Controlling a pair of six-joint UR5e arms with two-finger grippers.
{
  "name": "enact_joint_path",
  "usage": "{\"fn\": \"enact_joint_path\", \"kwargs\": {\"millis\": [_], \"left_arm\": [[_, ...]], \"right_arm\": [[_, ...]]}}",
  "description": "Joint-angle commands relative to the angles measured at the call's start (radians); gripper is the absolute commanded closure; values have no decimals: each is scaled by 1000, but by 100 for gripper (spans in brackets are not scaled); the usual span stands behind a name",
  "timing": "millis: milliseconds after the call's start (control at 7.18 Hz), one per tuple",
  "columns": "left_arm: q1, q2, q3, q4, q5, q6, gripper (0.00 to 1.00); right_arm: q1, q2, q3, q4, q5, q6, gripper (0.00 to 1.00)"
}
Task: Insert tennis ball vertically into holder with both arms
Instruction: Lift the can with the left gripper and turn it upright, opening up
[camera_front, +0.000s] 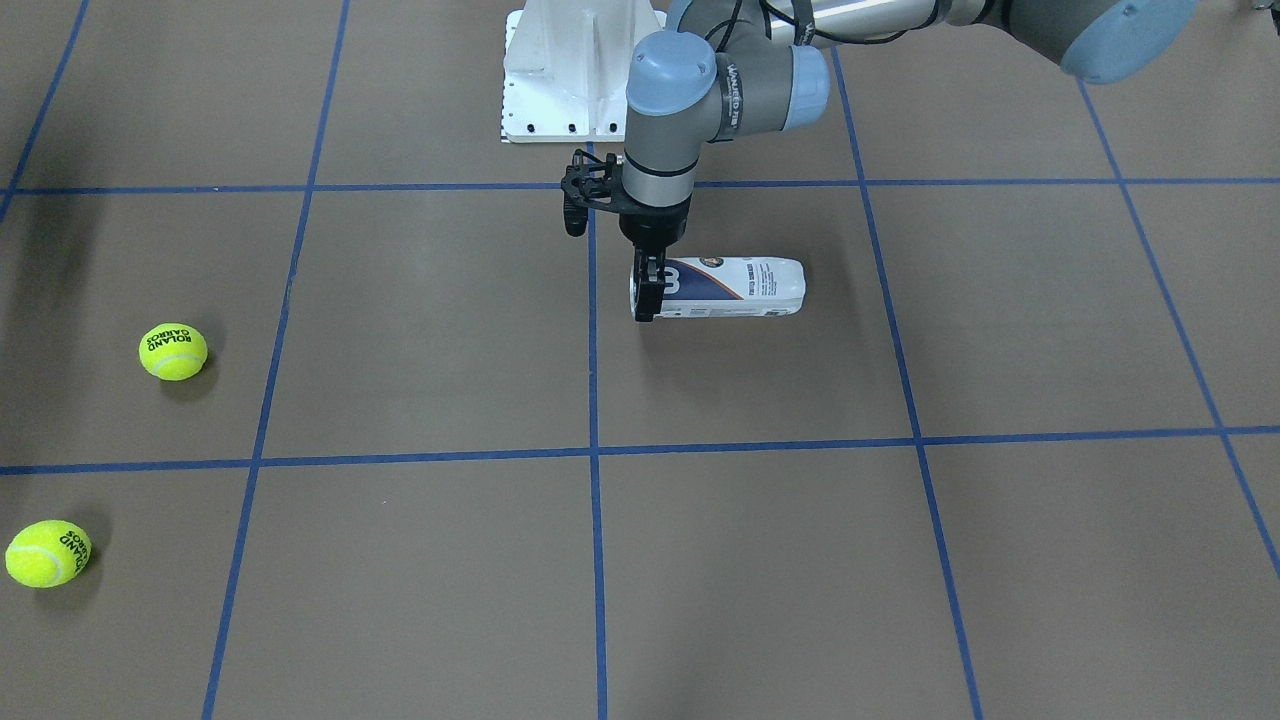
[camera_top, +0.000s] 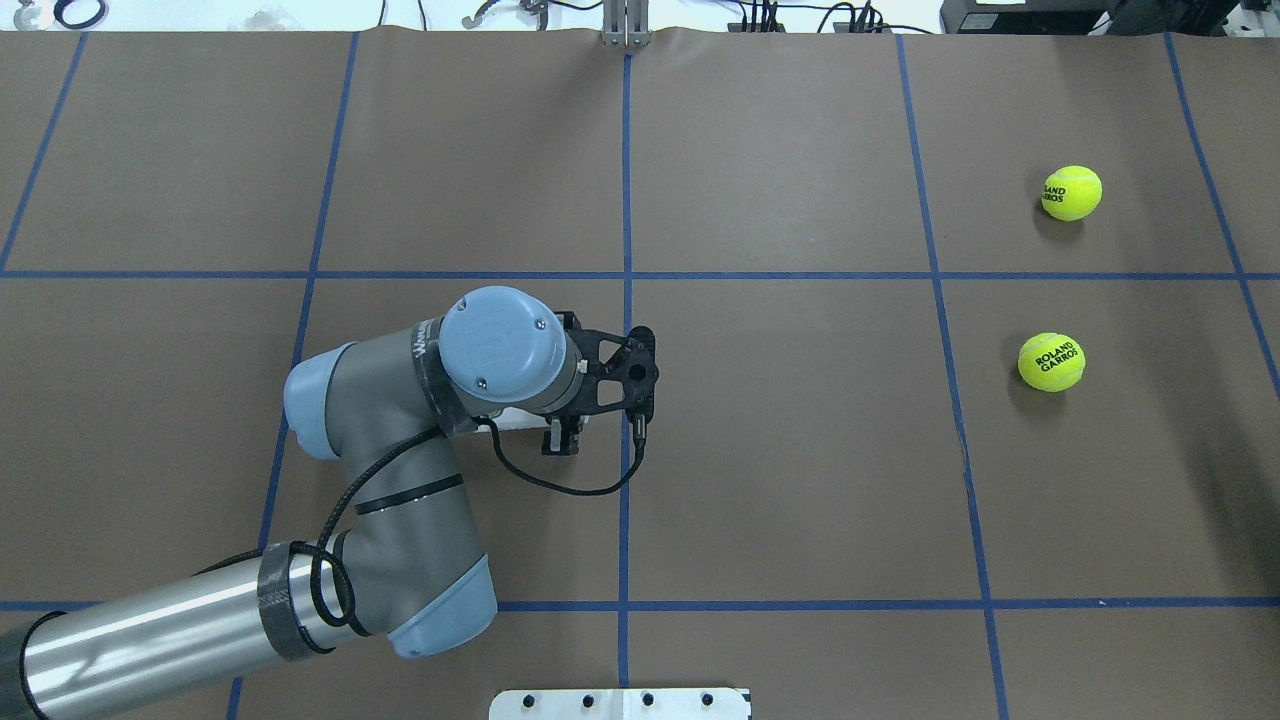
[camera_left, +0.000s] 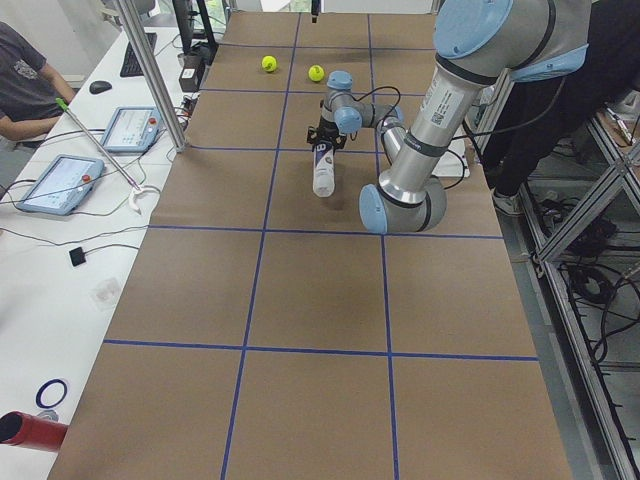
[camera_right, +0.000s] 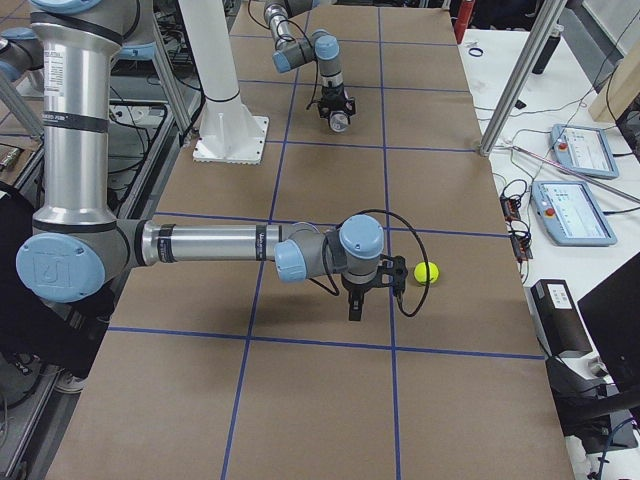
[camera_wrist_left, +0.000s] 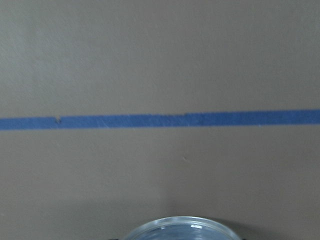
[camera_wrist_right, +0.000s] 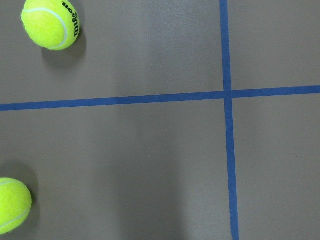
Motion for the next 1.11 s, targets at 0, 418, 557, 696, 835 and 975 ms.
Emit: {"fn": "enact_joint_path", "kwargs": {"millis": [0, 418, 557, 696, 835, 975], "left_arm": [[-60, -38, -37, -206, 4, -131, 21], [-65, -7, -7, -817, 182, -568, 21], [-55, 6, 68, -1065, 286, -657, 20], [-33, 4, 190, -1295, 379, -698, 20], [-11, 2, 273, -1478, 483, -697, 20], [-3, -3, 315, -1523, 539, -690, 20]], "right_arm": [[0, 3, 8, 0, 3, 0, 0], [0, -2, 14, 107, 1, 6, 0], [-2, 0, 17, 110, 4, 6, 0], [-2, 0, 33, 110, 29, 5, 0], [-18, 14, 46, 120, 27, 3, 0], [-56, 14, 57, 158, 30, 9, 0]]}}
